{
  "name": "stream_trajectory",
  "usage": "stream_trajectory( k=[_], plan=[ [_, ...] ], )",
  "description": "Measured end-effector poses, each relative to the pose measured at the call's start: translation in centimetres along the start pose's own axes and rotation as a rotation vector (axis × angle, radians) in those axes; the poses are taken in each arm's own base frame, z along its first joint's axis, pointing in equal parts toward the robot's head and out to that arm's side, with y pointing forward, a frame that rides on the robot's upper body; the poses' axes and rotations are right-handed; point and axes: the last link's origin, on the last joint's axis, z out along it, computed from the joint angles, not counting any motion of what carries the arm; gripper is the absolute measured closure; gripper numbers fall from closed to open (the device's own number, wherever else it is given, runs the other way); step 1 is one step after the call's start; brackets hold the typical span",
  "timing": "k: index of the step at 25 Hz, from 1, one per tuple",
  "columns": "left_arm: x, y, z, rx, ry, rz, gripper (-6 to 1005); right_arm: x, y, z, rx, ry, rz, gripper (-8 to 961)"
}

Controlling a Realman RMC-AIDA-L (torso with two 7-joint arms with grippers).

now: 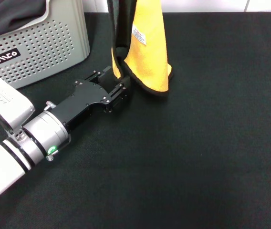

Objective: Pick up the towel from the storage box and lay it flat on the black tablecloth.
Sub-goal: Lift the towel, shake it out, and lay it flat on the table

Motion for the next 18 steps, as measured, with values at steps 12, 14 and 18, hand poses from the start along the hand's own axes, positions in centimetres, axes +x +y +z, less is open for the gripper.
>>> stream_trajectory(
  k=[12,14,18],
  plan=[
    [0.43,-0.43,-0.35,0.044,0.048,-0.043,454,0.24,0.15,-0.22,-0.012,0.005,0.006,872],
    [0.42,-0.42,-0.37,0.044,0.049,-0.046,471,0.3,0.16,-0.33,-0.01,0.004,0.006,870],
    [0.31,-0.22,-0.35,0.033,0.042,-0.045,506,0.31,0.17,-0.49,-0.008,0.0,0.007,867]
  ],
)
